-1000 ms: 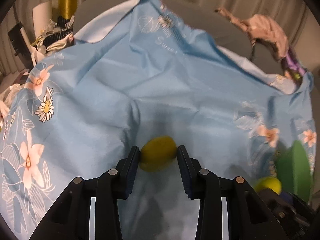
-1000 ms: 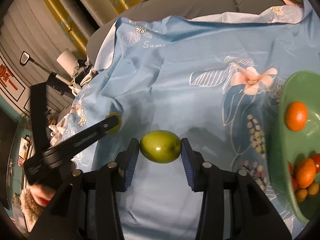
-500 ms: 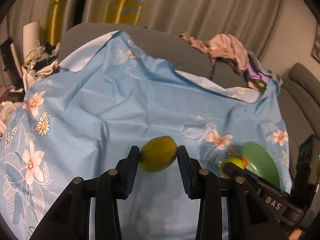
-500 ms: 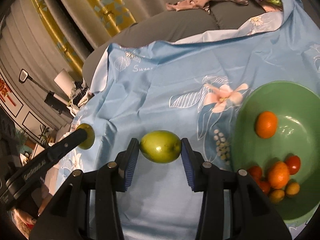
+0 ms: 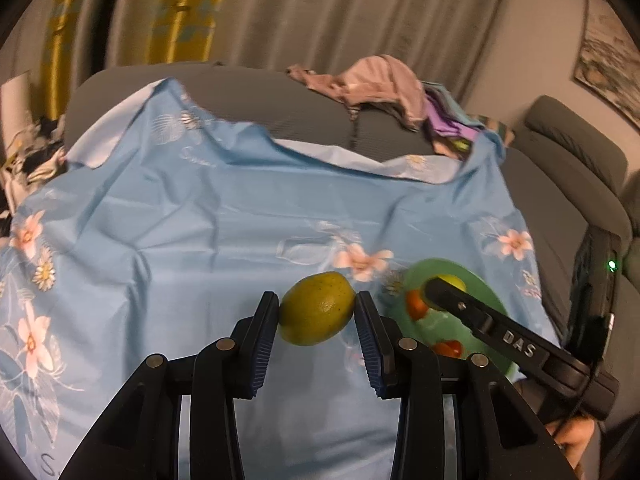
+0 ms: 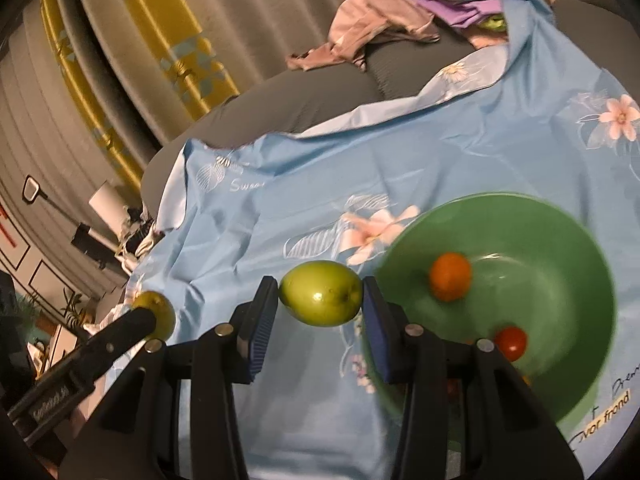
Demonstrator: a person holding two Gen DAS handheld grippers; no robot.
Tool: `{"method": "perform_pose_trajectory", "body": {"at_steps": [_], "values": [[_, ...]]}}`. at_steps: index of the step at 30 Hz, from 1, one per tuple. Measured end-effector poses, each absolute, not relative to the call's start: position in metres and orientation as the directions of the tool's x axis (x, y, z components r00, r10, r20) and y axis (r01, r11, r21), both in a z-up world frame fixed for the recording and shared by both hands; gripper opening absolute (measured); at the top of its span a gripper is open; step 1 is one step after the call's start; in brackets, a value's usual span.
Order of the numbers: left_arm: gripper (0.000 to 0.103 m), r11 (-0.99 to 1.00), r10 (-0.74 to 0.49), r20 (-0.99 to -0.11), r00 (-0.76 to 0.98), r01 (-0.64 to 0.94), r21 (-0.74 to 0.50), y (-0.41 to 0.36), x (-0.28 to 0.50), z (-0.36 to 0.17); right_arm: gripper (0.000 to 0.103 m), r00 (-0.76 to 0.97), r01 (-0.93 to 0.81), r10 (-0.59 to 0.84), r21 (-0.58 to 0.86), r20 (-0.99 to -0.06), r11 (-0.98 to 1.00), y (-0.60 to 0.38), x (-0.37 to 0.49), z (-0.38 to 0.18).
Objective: Organize fruits
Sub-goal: 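Lift the lime with the right gripper and carry it over the green bowl, then lower the lime into the green bowl and open the right gripper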
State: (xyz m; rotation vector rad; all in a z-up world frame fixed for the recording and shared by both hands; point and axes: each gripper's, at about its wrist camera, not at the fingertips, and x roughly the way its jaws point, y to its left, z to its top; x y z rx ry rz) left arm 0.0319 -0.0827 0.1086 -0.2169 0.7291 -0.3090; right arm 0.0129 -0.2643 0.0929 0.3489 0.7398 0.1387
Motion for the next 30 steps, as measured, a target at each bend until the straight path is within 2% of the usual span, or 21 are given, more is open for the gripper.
{"method": "perform_pose_trajectory", "body": {"at_steps": [15,20,30], "values": [[0.039,0.878,-0.472,-0.61,0.636,0.406,-0.254,-0.16,0.021,0.116,0.043,0.781,0.126,0.122,0.347,-0.612,0.929,-0.312,-0.005,0.103],[0.039,0.872,-0.472,-0.622,0.626,0.438,-0.221,-0.185,0.022,0.111,0.043,0.785,0.157,0.101,0.353,-0.612,0.922,-0.326,-0.009,0.104],[0.039,0.839,-0.514,-0.649,0.561,0.485,-0.245,-0.219,0.036,0.098,0.043,0.774,0.228,0.047,0.348,-0.632,0.91,-0.35,-0.013,0.099]]}}
